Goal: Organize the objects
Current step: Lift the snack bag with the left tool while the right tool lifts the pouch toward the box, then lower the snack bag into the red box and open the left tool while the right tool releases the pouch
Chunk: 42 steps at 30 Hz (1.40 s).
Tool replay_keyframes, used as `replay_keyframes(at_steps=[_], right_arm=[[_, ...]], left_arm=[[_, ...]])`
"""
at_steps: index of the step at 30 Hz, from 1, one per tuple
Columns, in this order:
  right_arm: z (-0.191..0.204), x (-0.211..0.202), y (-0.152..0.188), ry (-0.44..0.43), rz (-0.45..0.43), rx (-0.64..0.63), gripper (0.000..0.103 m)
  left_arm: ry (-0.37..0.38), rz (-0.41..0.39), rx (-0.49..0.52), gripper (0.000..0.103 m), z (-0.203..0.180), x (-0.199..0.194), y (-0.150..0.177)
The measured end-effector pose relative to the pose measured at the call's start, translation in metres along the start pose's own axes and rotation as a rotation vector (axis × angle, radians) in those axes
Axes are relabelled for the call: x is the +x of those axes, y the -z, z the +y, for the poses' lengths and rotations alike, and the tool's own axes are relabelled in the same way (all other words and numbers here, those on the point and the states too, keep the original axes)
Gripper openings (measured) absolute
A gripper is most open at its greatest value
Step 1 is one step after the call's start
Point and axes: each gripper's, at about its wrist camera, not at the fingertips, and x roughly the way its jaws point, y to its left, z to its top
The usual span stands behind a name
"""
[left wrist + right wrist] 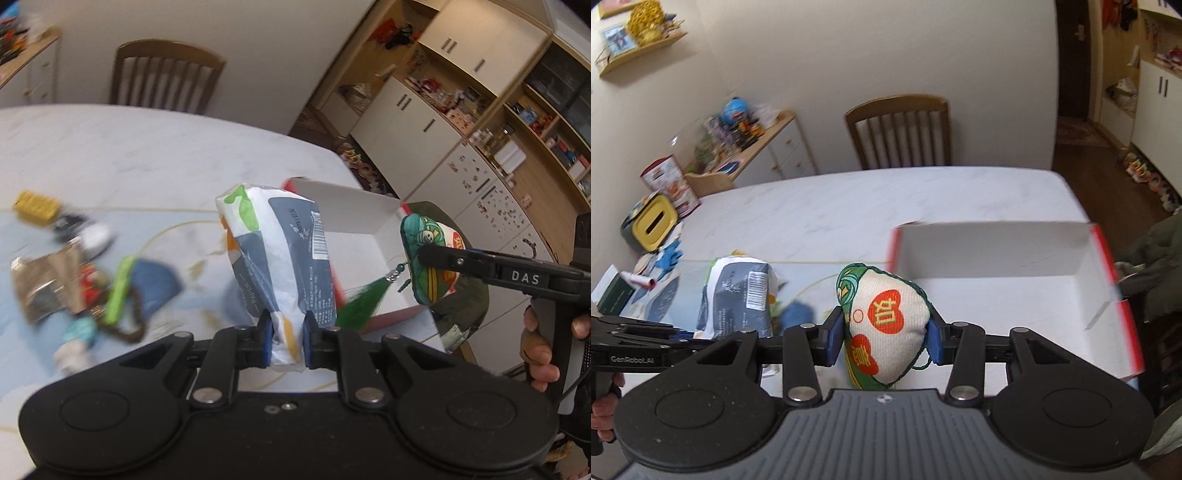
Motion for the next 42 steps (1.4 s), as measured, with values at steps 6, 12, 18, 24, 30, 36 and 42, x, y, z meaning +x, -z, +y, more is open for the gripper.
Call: replay_keyframes(at_steps=[6,12,18,24,30,36,42], right_arm=[[-0.057,-0.010,-0.004,0.047,-0.006,0.012,0.043],[-0.098,-0.010,-0.009,0.070,-0.017,0.027,0.043],[-0.122,0.006,-0.007,0.080,-0.004,0.005,0.043],[-0.131,0.033,-0.002,0.098,0.026,-0.040,0.043],[-0.135,0.070,0.008,0.111,0.105,-0.090,0.043],[-0.131,0.101,0.013,0.116,0.189,-0.175,0.044],[-0.131,0.118,0.022,0.116,0.261,-0.249,0.045]], left_arm=[[0.001,0.016,0.061,0.014,-0.055,0.038,-0.020],[0.008,0.030,0.106,0.014,-0.096,0.067,-0.042],[-0.015,0.079,0.138,0.014,-0.118,0.109,-0.057],[-0.042,0.125,0.160,0.014,-0.129,0.151,-0.068],[-0.084,0.196,0.162,0.014,-0.125,0.202,-0.071],[-0.095,0.240,0.158,0.014,-0.120,0.240,-0.072],[-0.127,0.278,0.172,0.014,-0.117,0.261,-0.071]])
